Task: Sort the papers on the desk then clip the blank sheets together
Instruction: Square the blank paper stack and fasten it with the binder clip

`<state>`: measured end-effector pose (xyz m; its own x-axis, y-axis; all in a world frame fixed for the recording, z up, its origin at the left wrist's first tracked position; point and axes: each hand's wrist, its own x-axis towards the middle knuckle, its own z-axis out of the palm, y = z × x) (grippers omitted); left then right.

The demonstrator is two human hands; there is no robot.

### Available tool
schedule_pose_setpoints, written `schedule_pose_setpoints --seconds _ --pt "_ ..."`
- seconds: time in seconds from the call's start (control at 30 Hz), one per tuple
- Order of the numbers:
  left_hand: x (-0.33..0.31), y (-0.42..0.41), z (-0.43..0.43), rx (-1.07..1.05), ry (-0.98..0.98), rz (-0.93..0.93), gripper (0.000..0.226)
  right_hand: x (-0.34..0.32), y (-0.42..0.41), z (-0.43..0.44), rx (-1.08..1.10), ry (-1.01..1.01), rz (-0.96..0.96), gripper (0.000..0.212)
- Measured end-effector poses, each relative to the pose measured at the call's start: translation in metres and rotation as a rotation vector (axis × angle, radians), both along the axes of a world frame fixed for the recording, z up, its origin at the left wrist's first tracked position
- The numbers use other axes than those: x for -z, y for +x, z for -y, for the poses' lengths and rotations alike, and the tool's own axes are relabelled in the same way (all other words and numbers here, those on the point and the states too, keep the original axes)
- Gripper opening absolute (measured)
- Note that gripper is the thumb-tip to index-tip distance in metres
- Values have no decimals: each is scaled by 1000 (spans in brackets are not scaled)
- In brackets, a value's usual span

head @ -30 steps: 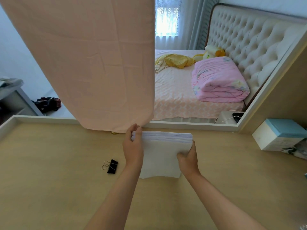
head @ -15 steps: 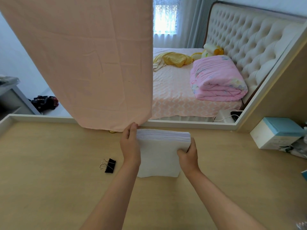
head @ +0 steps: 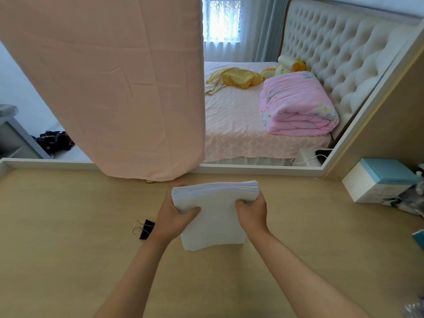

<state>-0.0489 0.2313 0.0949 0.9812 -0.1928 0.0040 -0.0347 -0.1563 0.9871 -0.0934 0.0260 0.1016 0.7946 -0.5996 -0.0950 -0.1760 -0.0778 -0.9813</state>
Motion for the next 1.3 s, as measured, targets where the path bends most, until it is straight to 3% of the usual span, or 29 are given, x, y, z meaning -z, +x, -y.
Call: schedule_pose_setpoints --seconds 0.13,0.17,0.23,0.27,0.33,0.43,0.53,0.67,0.73,0.83,0.93,1.0,1.1,1.2,1.3 --pt "1 5 6 -72 4 51 26 -1 9 0 1 -21 -50 37" --pt "3 7 6 -64 6 74 23 -2 10 1 32 -184 -14 47" --pt "5 9 5 -56 22 105 22 -9 10 3 64 -711 191 69" --pt "5 10 5 -56 32 122 23 -20 11 4 -8 -954 306 73" --pt "5 11 6 -47 45 168 26 -51 19 -2 -359 -1256 403 74" --pt "4 11 10 11 58 241 29 -82 38 -25 -842 -1432 55 66" --pt "7 13 10 52 51 299 23 -85 60 -39 -953 -1476 -278 42" --pt "8 18 9 21 39 273 26 -83 69 -38 -983 -1534 -378 12" --pt "6 24 6 55 97 182 33 -86 68 -33 -971 -1510 -368 12" --pt "13 39 -13 277 327 -1 36 -97 69 -11 -885 -1351 -367 4" --pt "26 52 -42 358 421 -104 26 -103 65 31 -763 -916 -398 8" --pt "27 58 -58 337 315 -258 27 -96 55 59 -682 -529 -361 11" --pt "25 59 -73 398 -23 -546 50 -68 36 88 -558 -101 -324 19" --pt "39 50 -76 358 -318 -744 67 -31 19 96 -460 163 -367 24" --pt "59 37 -72 302 -370 -830 65 1 5 96 -436 337 -406 27"
